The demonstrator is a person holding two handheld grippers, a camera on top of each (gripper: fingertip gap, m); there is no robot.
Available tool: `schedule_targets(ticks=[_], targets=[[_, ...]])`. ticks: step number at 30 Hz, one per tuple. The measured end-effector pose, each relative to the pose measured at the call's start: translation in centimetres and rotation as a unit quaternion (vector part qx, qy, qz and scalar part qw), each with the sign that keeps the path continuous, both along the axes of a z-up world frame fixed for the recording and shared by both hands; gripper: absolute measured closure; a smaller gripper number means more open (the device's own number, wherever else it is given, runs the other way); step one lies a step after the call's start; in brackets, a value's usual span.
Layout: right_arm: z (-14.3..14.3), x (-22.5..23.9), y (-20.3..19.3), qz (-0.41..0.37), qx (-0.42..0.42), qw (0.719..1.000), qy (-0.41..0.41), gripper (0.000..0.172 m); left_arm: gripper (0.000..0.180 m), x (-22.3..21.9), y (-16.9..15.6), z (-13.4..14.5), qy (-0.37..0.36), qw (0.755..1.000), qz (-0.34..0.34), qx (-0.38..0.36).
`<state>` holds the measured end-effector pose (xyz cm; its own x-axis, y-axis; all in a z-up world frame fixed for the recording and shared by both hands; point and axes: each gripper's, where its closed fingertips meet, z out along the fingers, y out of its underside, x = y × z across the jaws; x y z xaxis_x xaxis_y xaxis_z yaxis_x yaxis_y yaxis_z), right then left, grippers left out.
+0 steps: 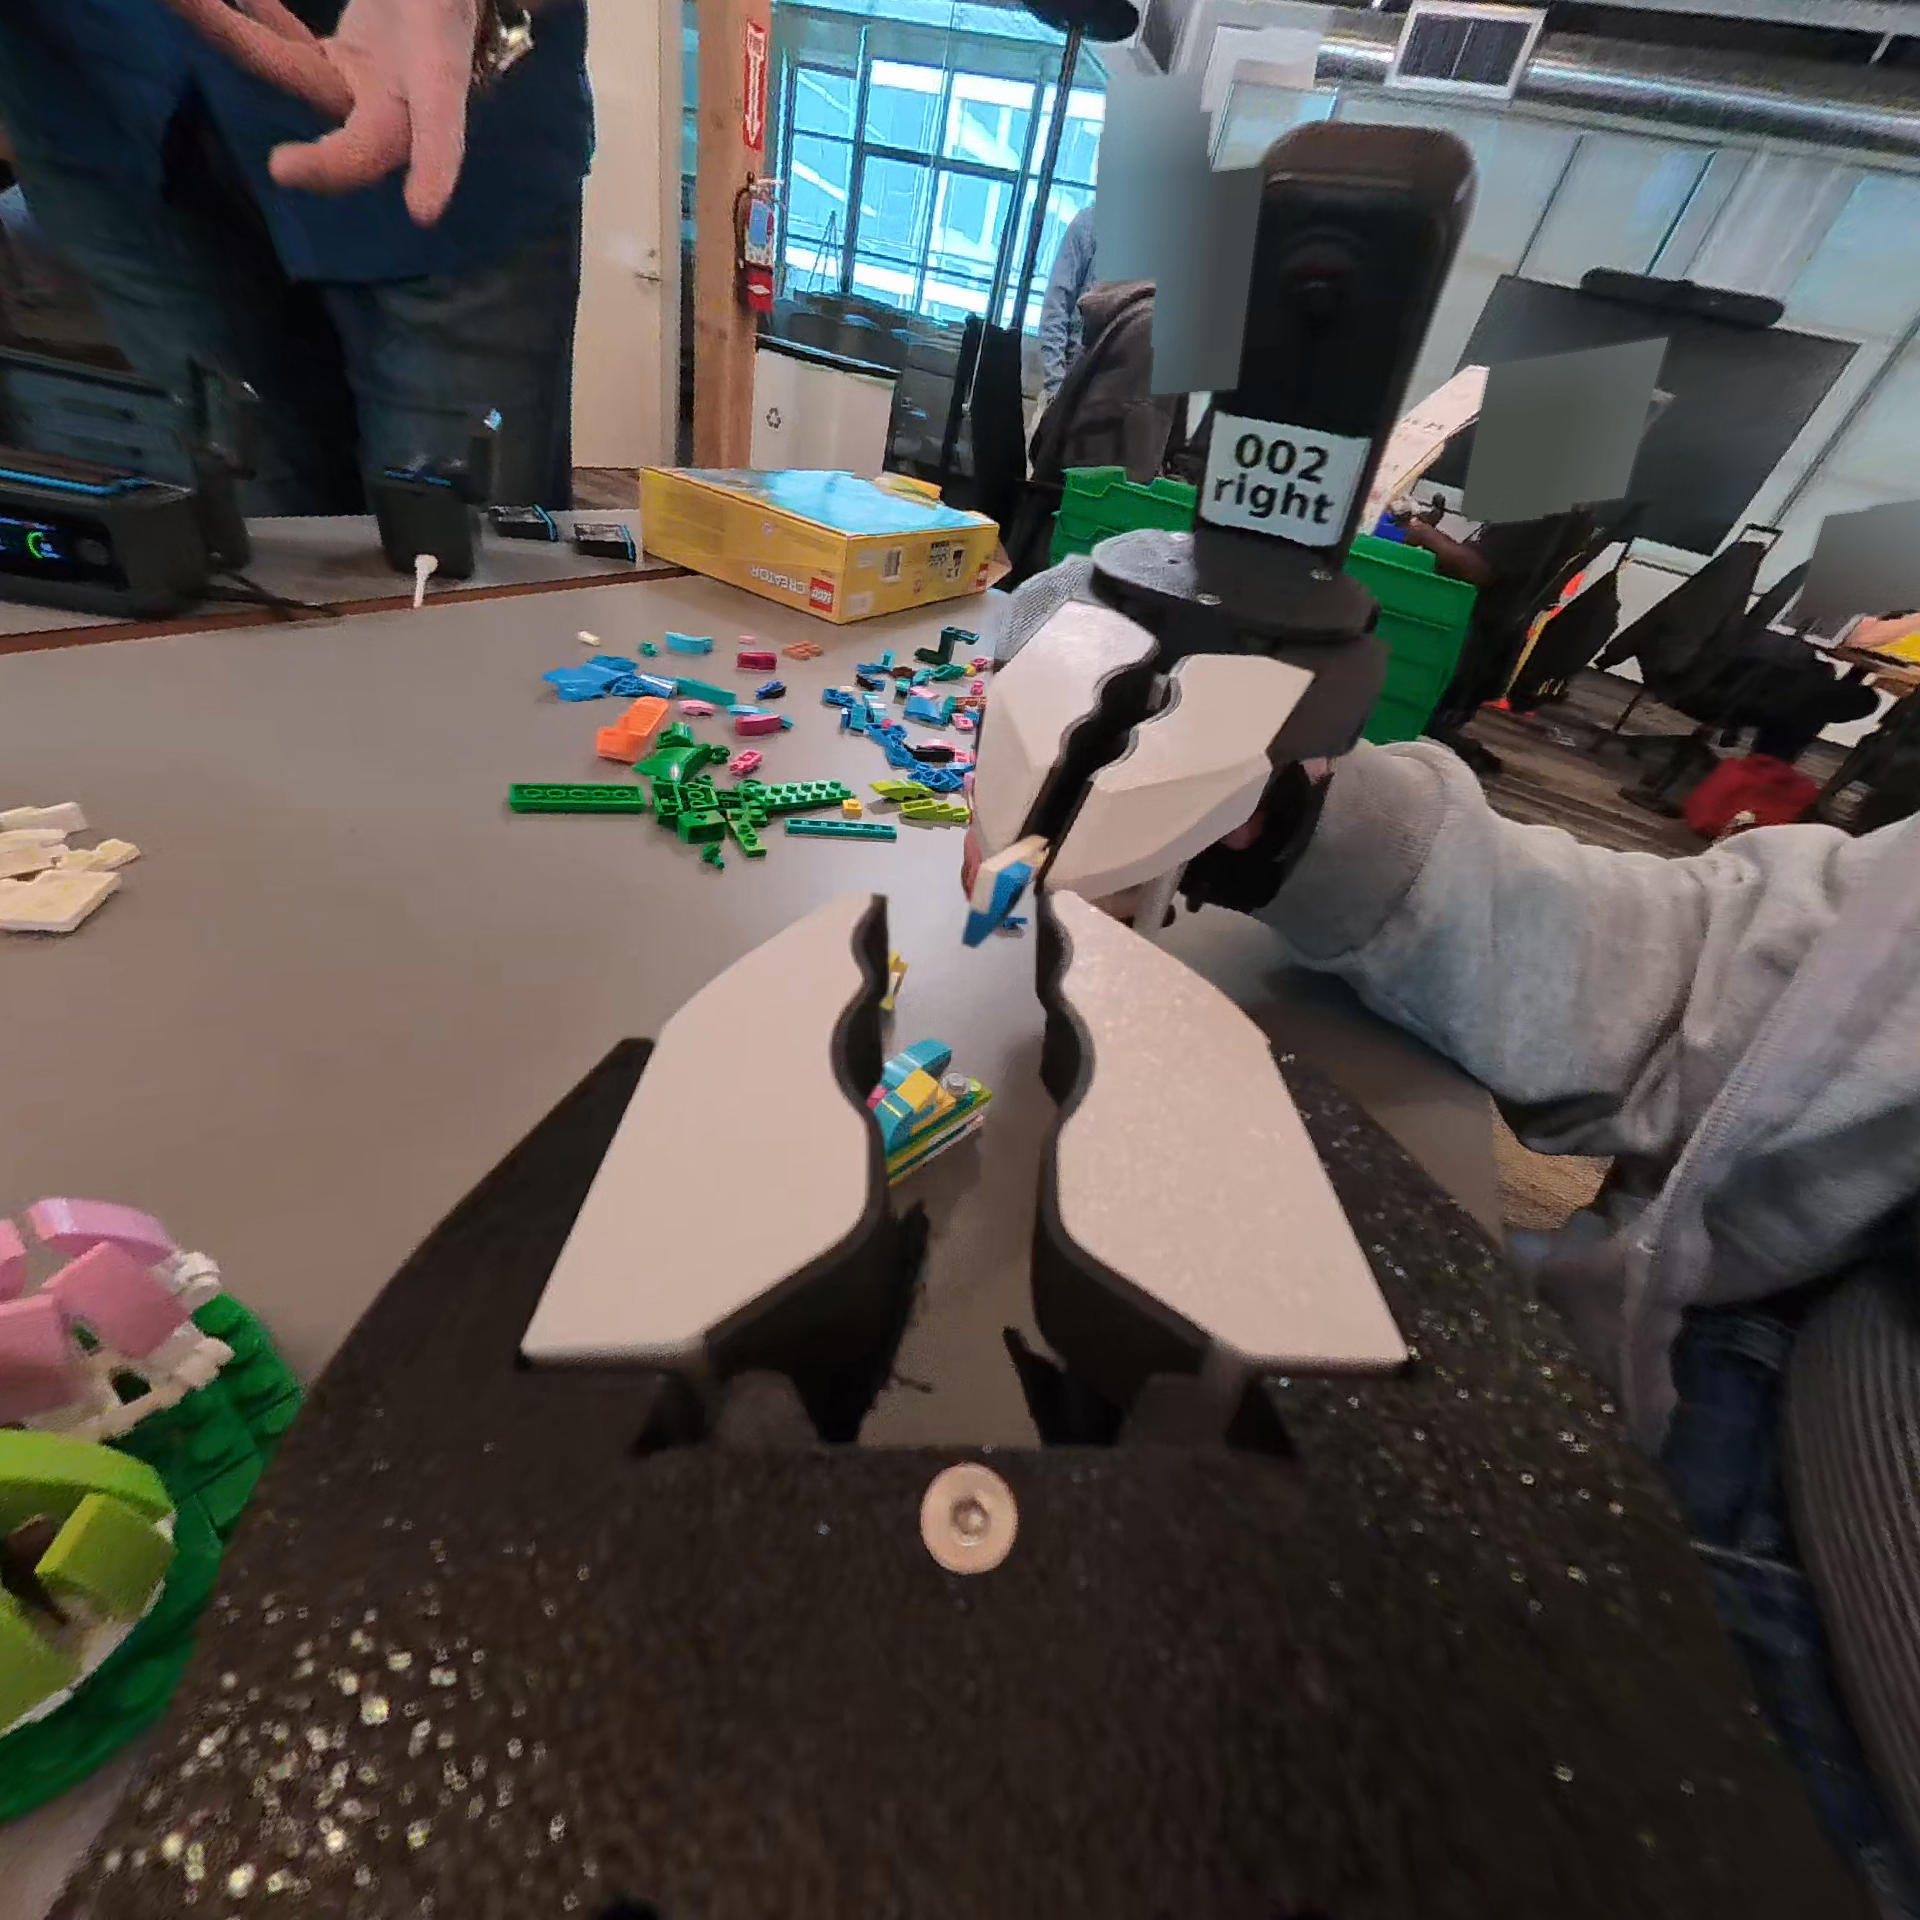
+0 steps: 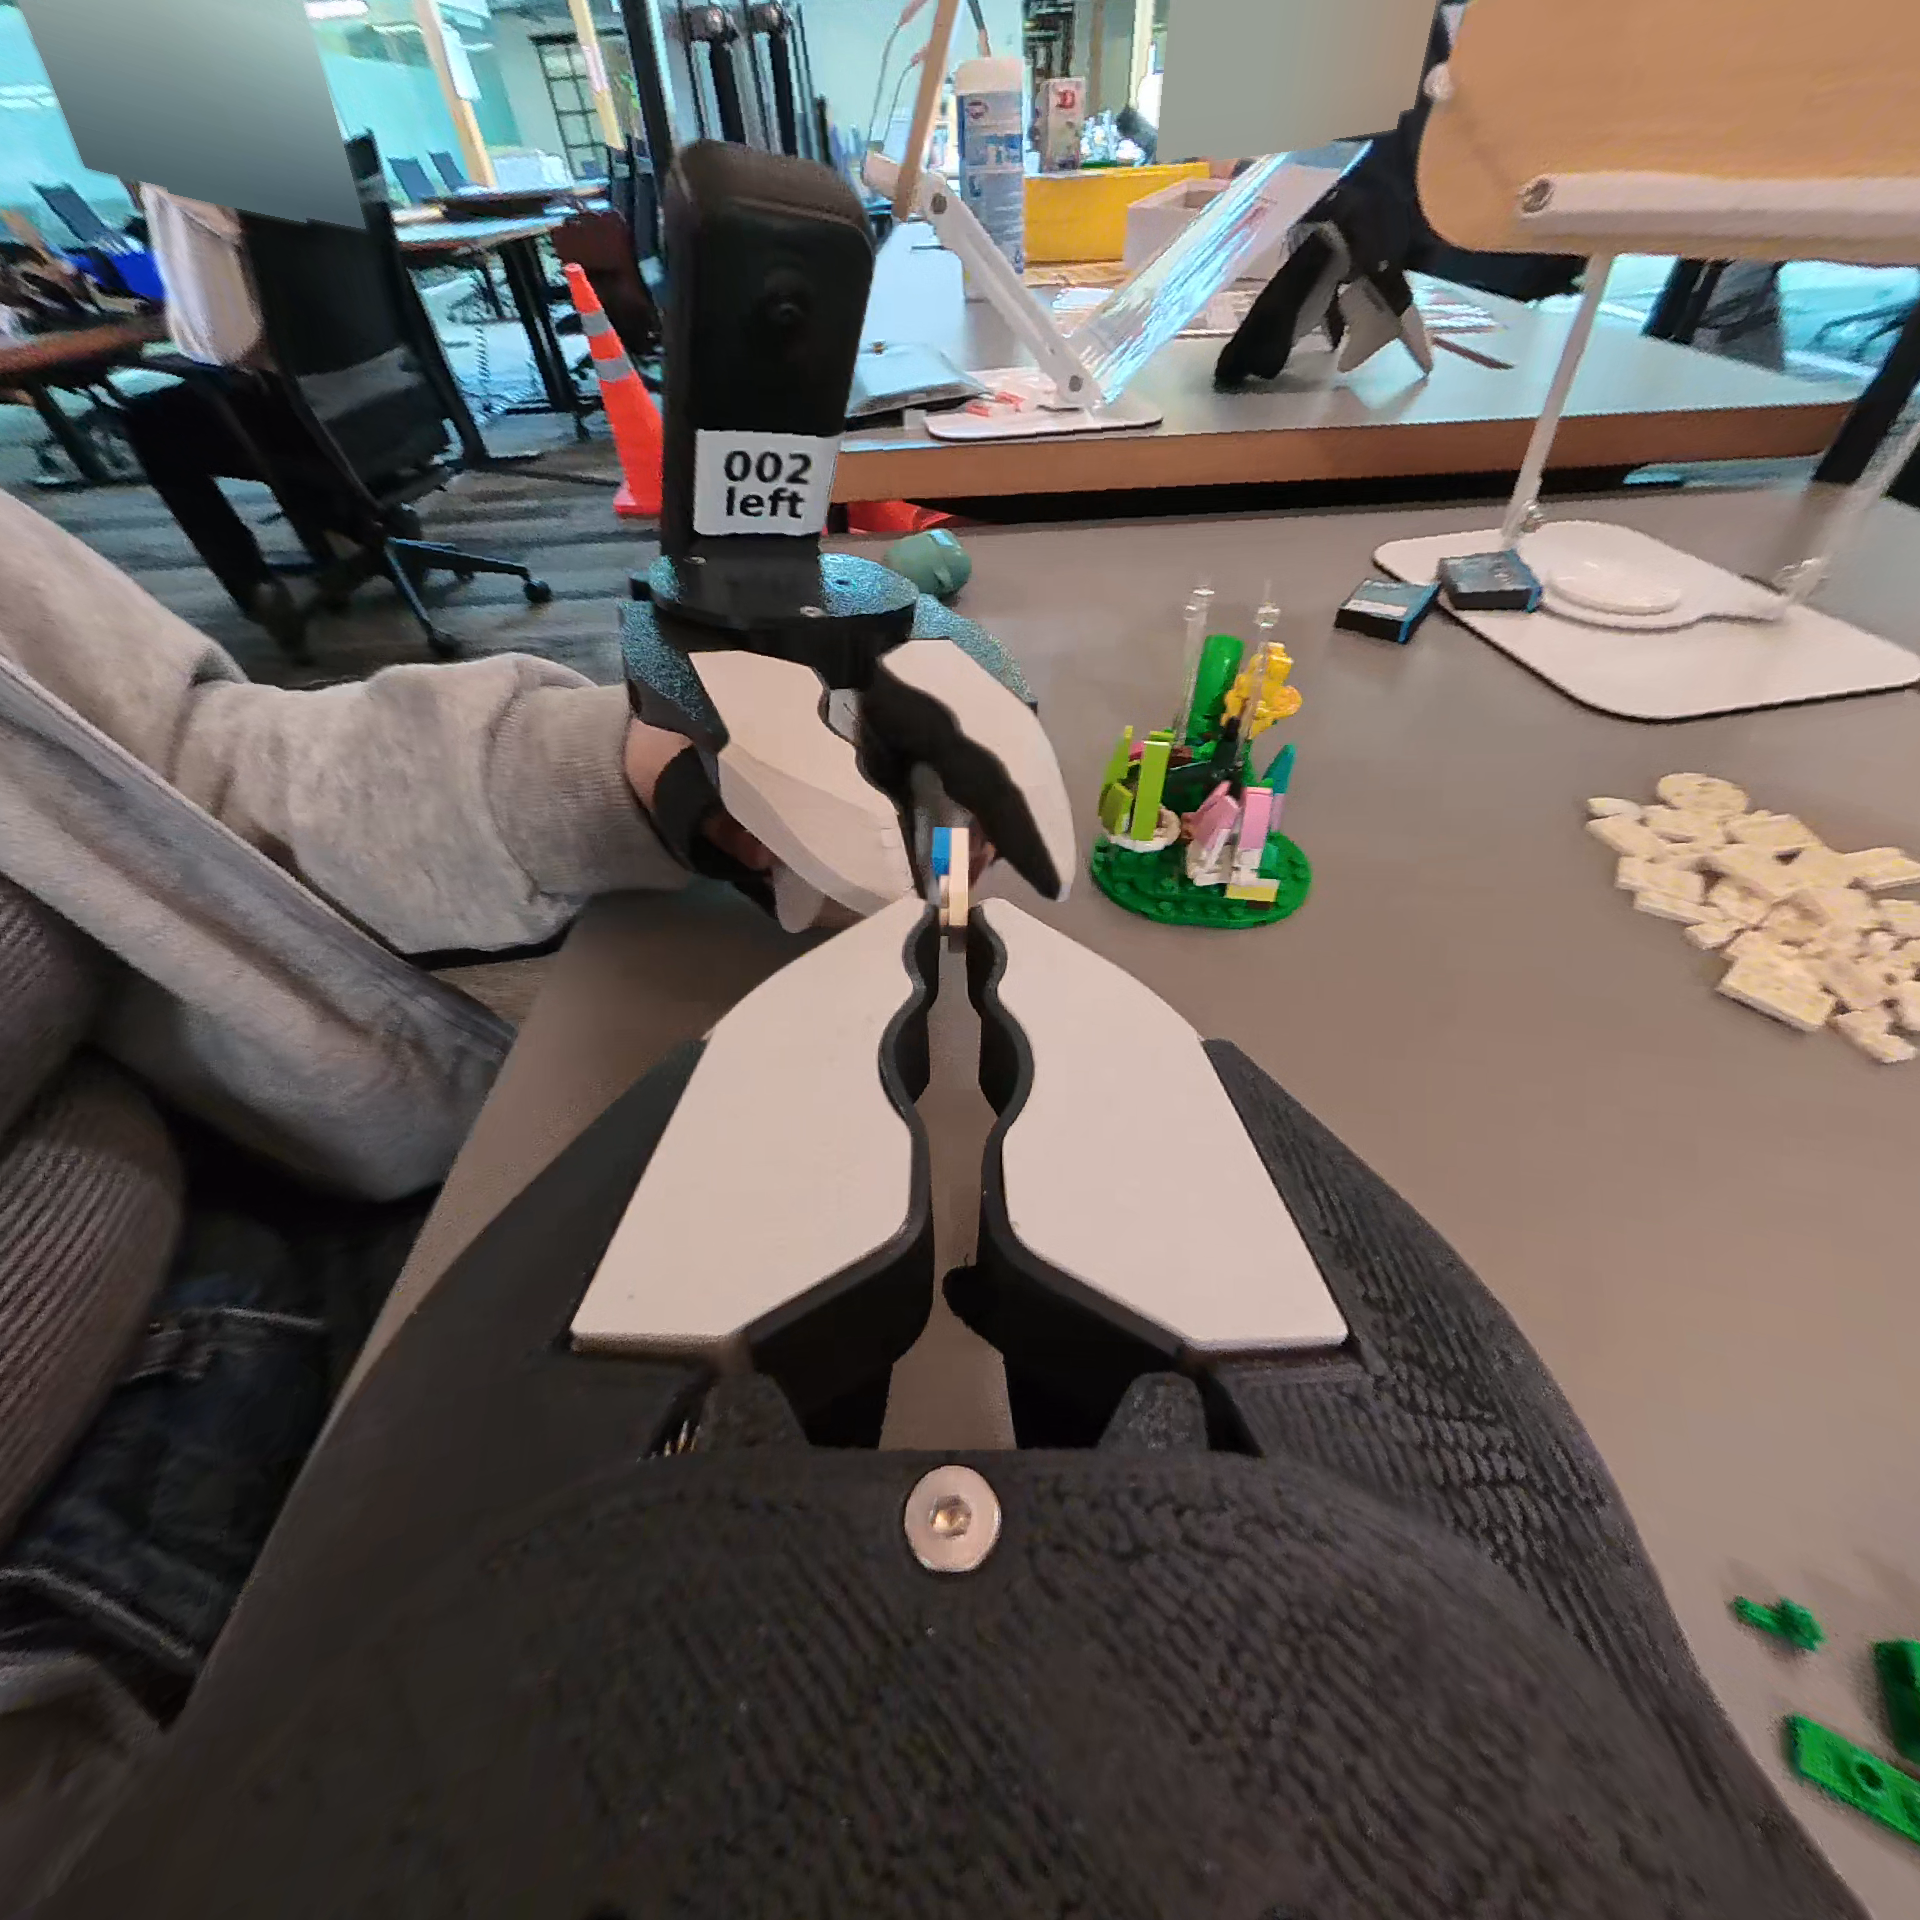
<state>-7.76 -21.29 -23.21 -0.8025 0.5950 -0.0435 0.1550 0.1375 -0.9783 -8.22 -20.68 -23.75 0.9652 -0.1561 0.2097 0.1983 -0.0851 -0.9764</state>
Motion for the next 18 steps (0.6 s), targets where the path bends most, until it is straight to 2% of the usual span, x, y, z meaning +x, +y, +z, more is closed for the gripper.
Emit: schedule_targets(ticks=[6, 10, 14, 16, 18], targets=[[0.4, -0.3, 0.0, -0.014, -0.002, 1.000, 0.023, 0.168, 0.174, 0.1, 0.0, 0.0, -0.020, 1.000, -0.012, -0.001], [0.4, -0.6, 0.1, -0.027, 0.014, 0.999, 0.043, 0.169, 0.177, -0.2, 0.0, -0.3, -0.034, 0.999, -0.009, -0.015], [-0.1, -1.2, 0.2, -0.062, 0.091, 0.989, 0.101, 0.168, 0.178, -0.8, 0.1, -0.9, -0.069, 0.997, 0.004, -0.041], [-0.3, -1.5, 0.3, -0.082, 0.146, 0.976, 0.140, 0.168, 0.180, -1.3, 0.1, -1.3, -0.080, 0.995, 0.016, -0.053], [-0.7, -1.9, 0.8, -0.109, 0.213, 0.954, 0.180, 0.169, 0.180, -1.0, 0.0, -1.2, -0.105, 0.993, -0.001, -0.055]])
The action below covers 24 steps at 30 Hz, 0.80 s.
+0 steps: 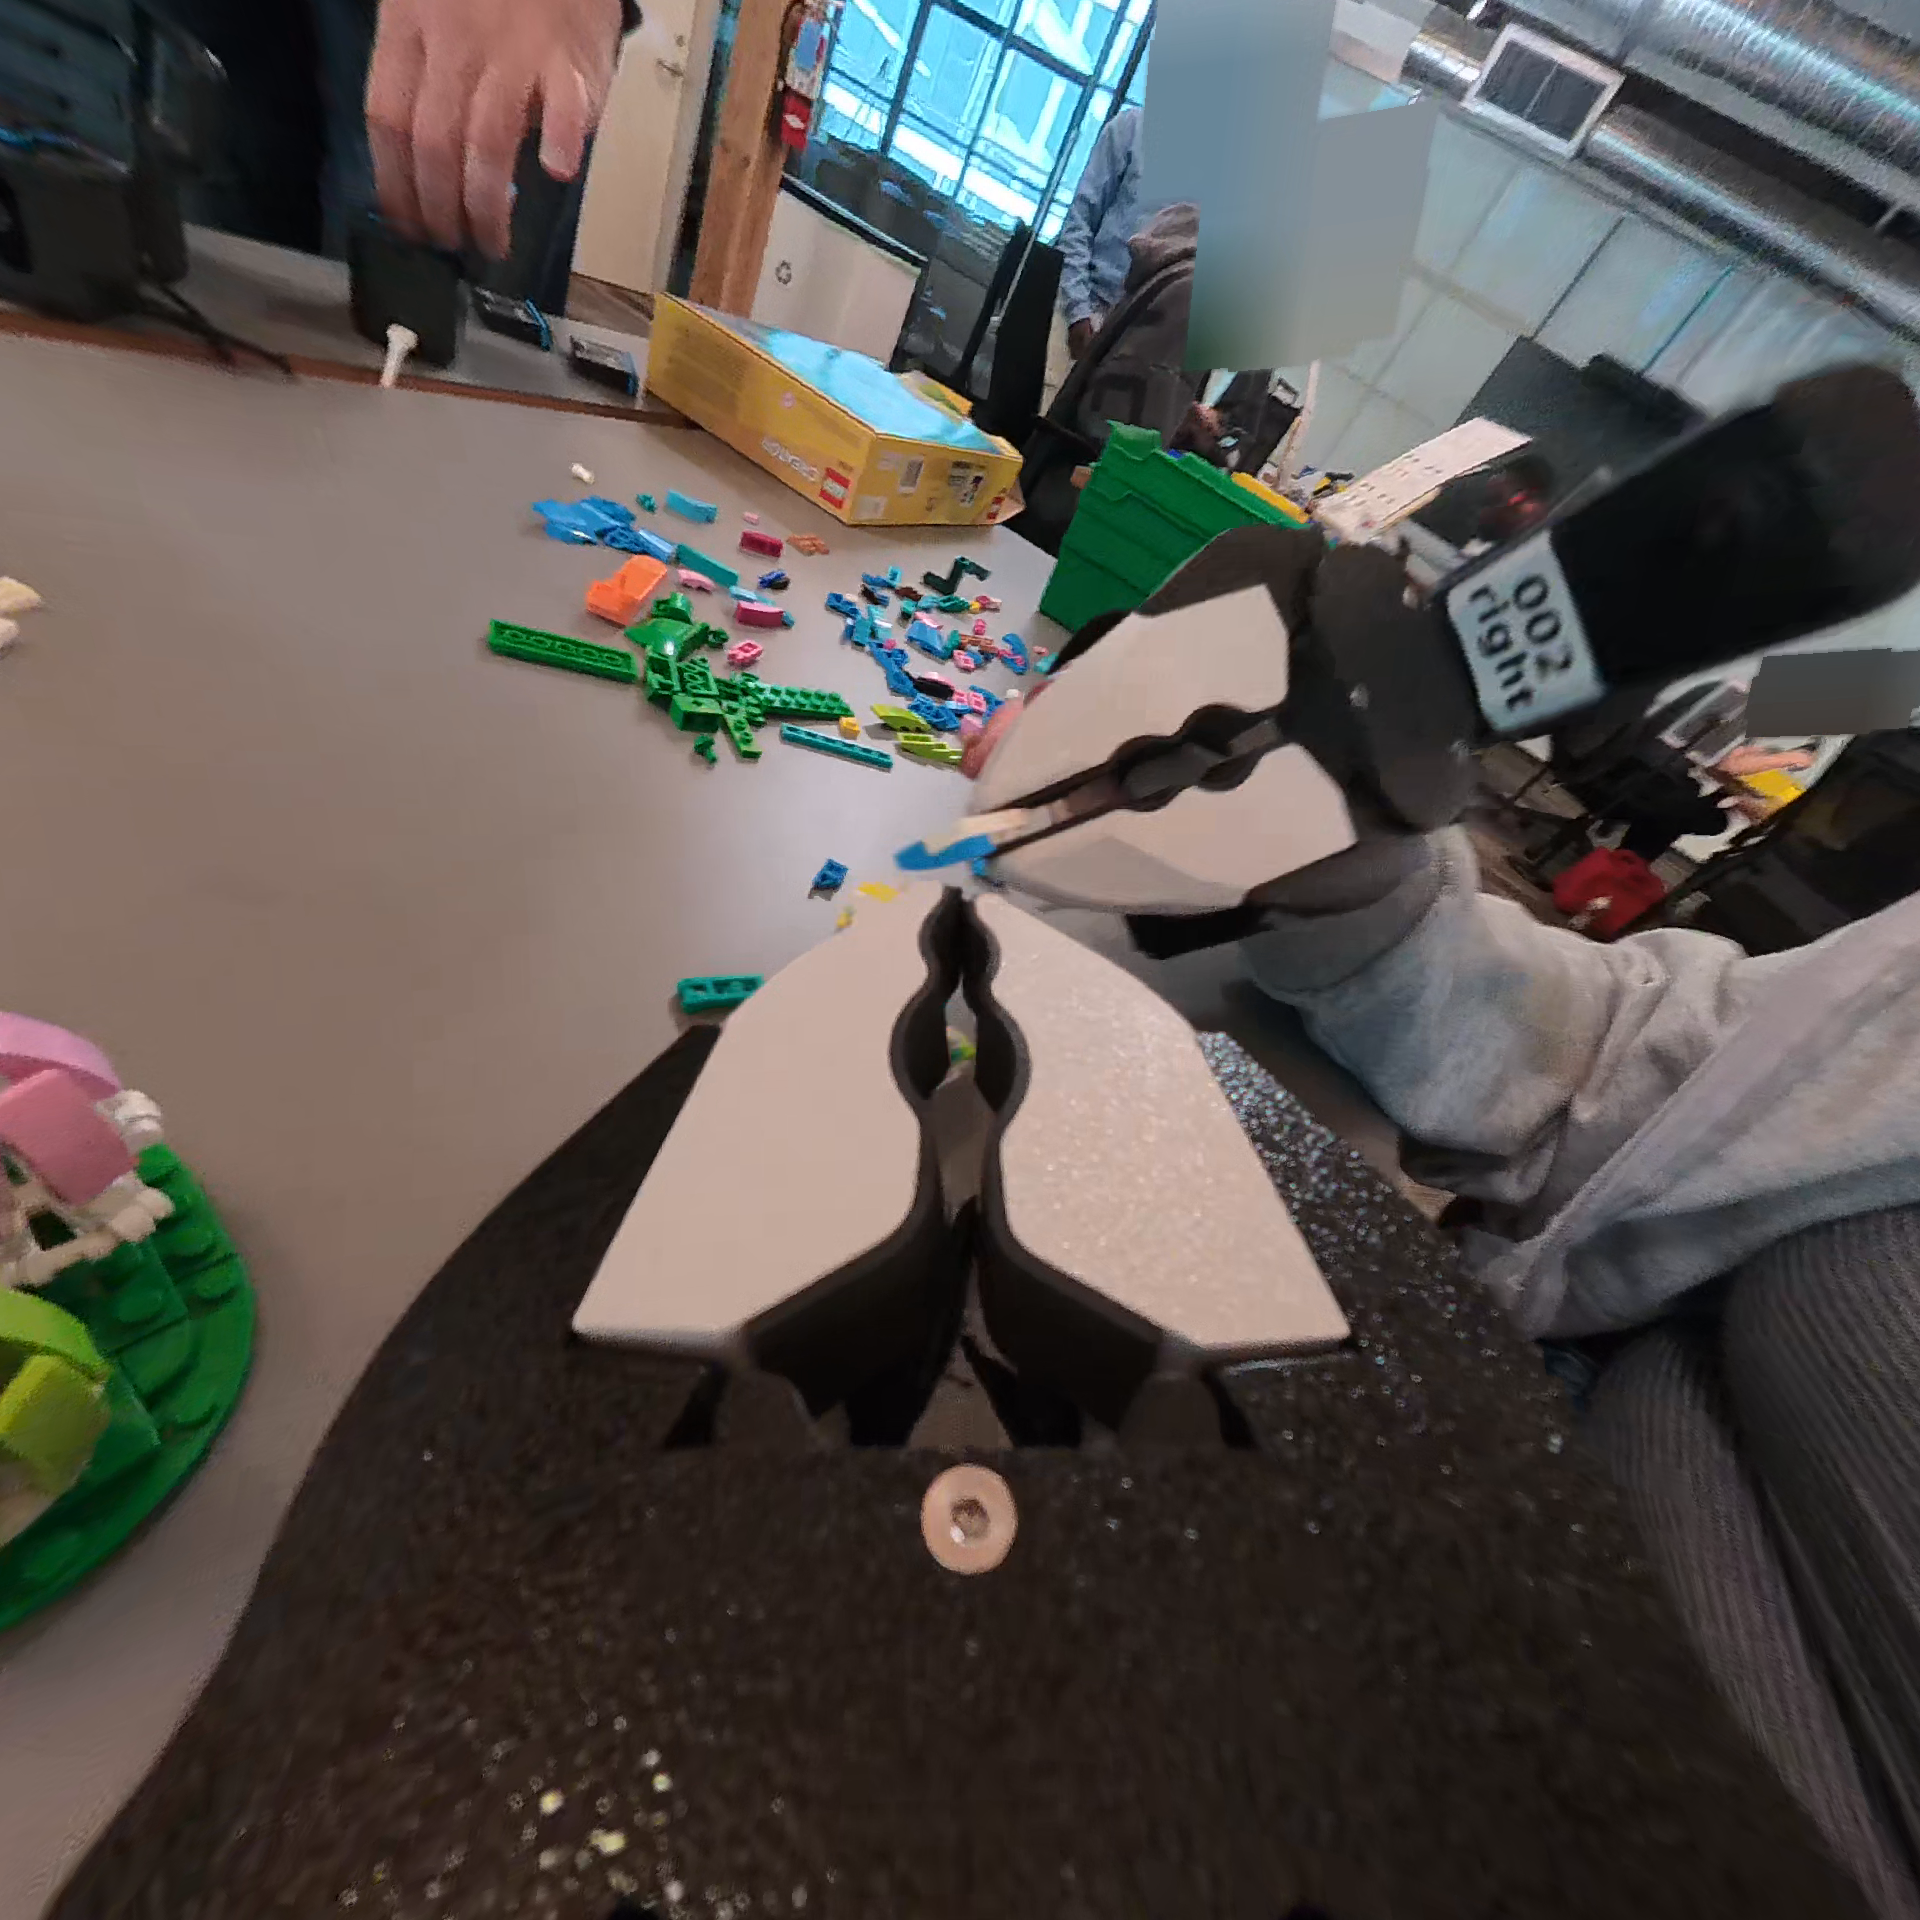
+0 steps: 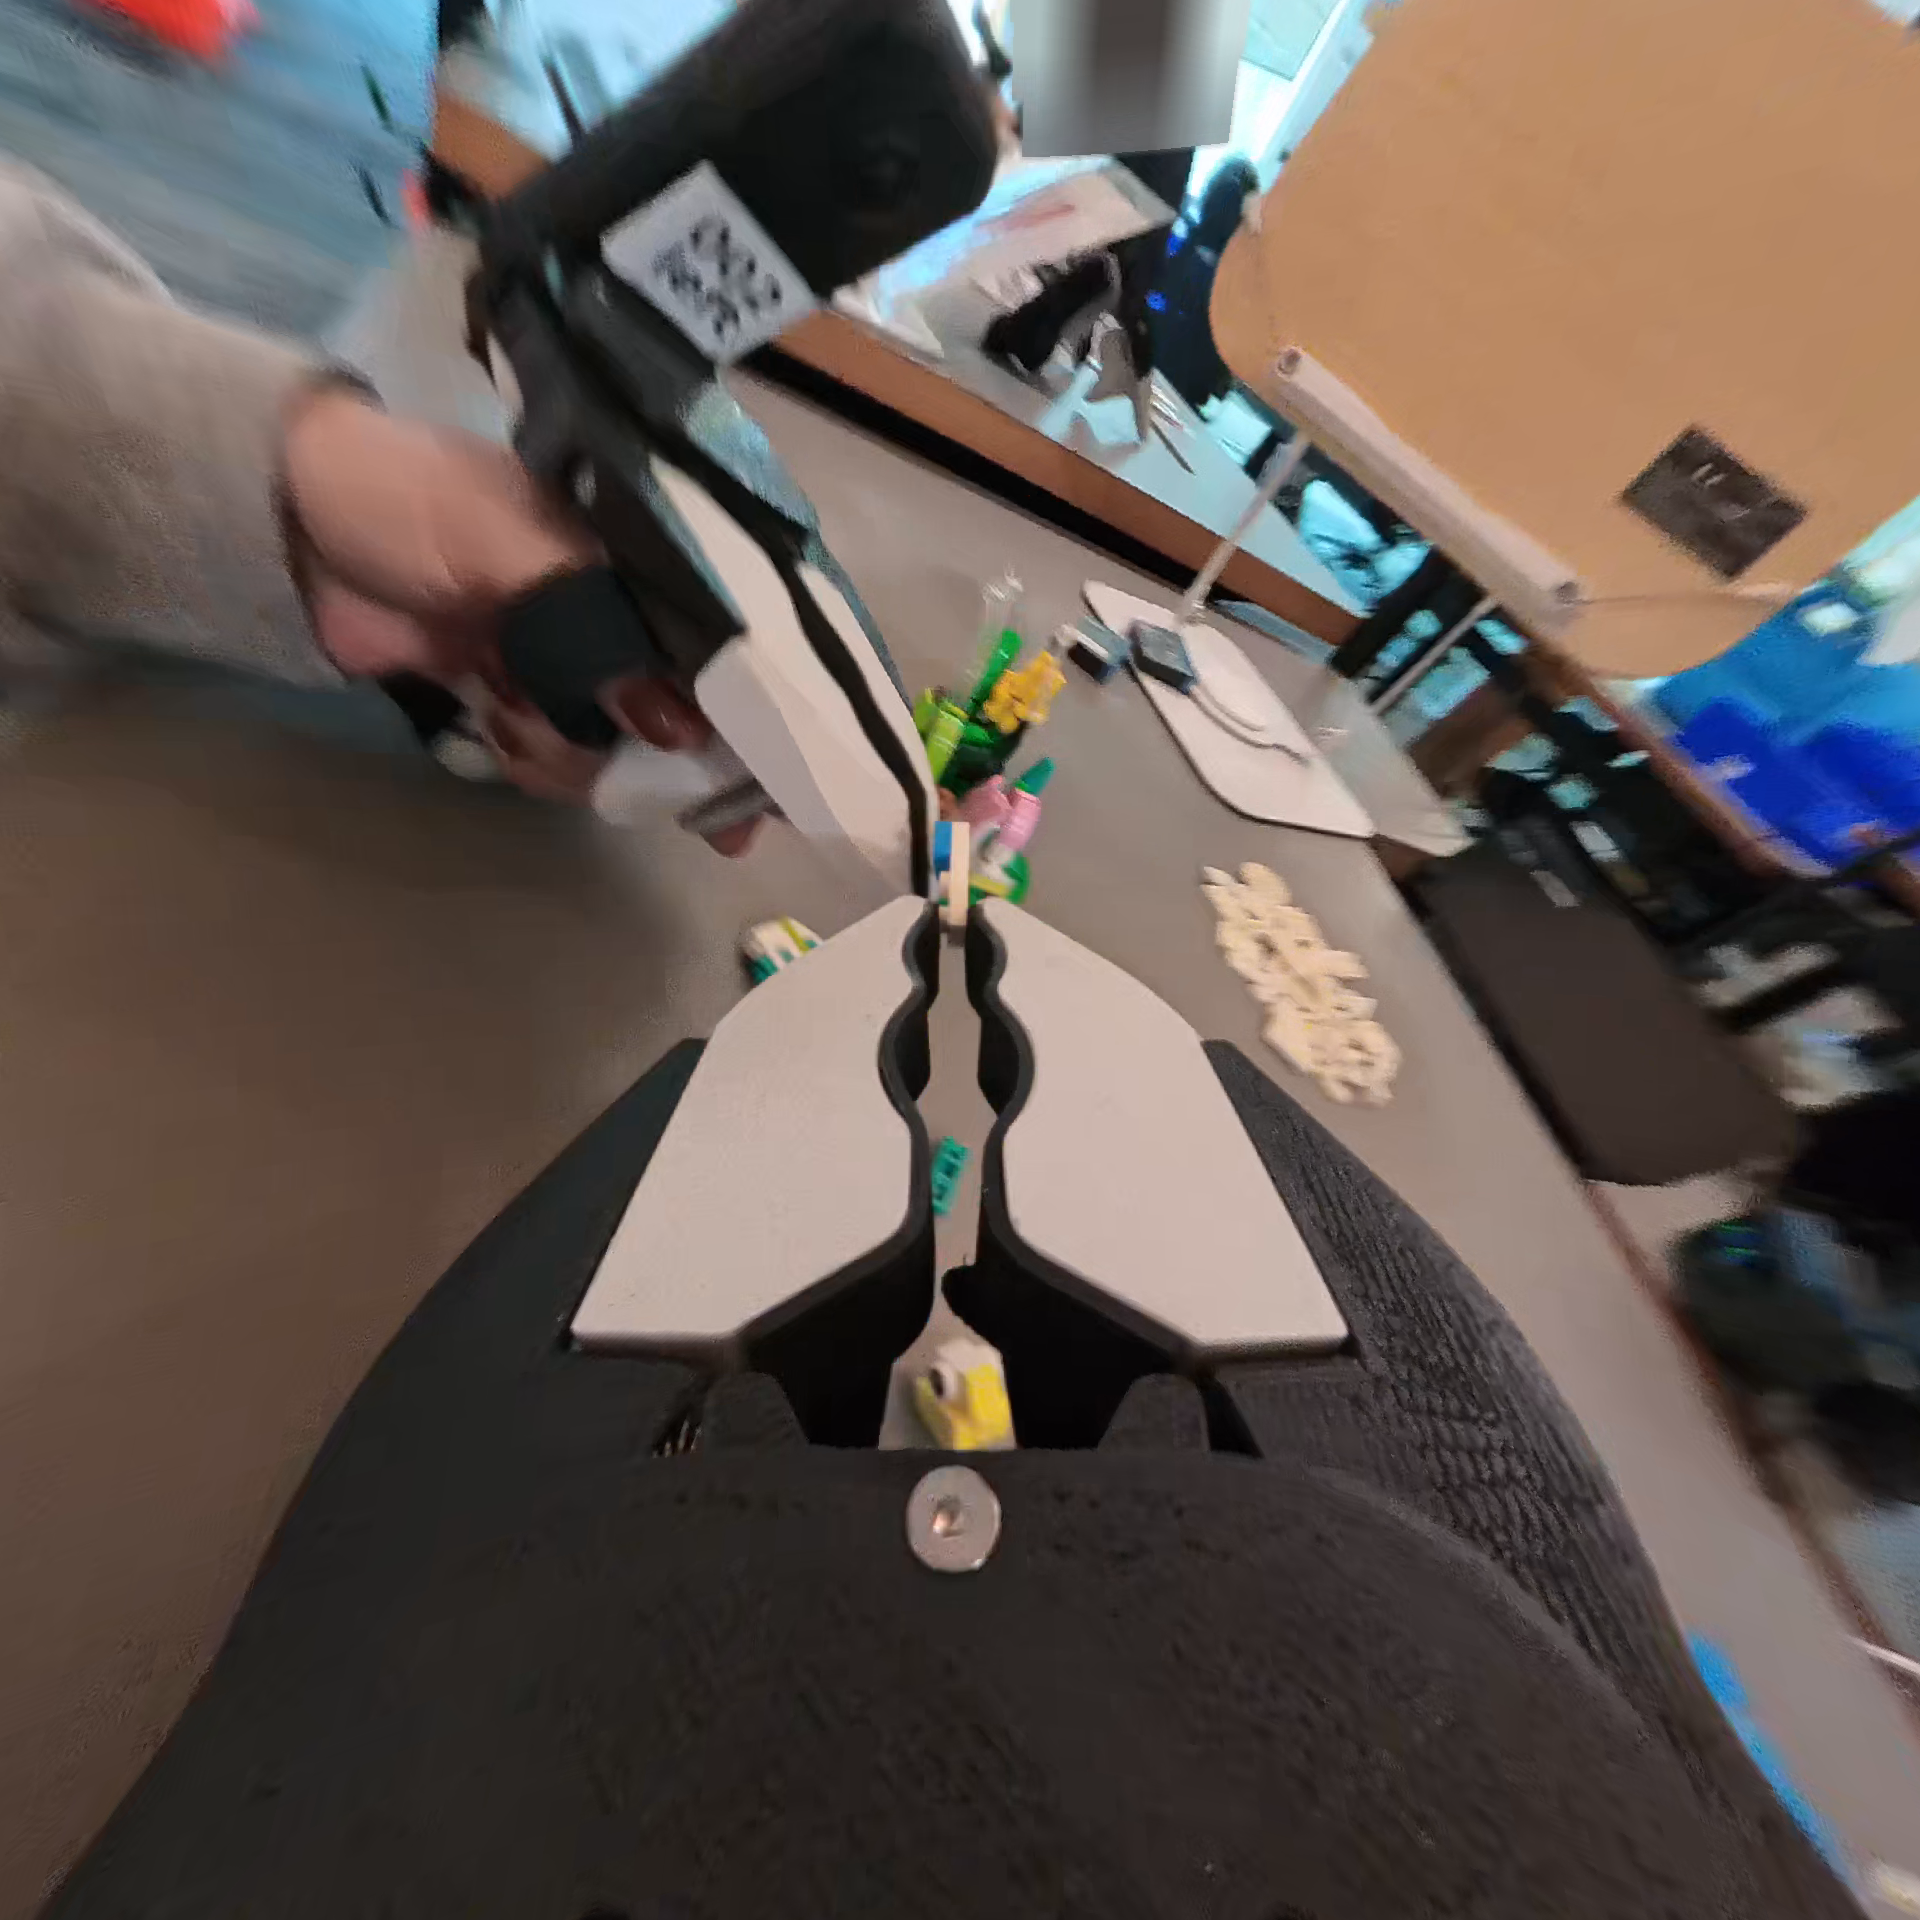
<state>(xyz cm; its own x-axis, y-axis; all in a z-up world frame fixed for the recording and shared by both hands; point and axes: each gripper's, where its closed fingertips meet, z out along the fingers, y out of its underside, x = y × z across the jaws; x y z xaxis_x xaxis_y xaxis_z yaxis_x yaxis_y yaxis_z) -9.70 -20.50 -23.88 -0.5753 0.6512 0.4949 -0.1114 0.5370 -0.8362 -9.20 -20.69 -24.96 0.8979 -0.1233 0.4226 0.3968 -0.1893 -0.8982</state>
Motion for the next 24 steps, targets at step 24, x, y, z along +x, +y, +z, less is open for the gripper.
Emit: schedule_targets(ticks=[24], targets=[[2.6, 1.9, -1.1, 0.134, -0.292, 0.935, -0.149, 0.169, 0.170, 1.3, -0.4, 3.1, 0.018, 0.994, -0.022, 0.106]])
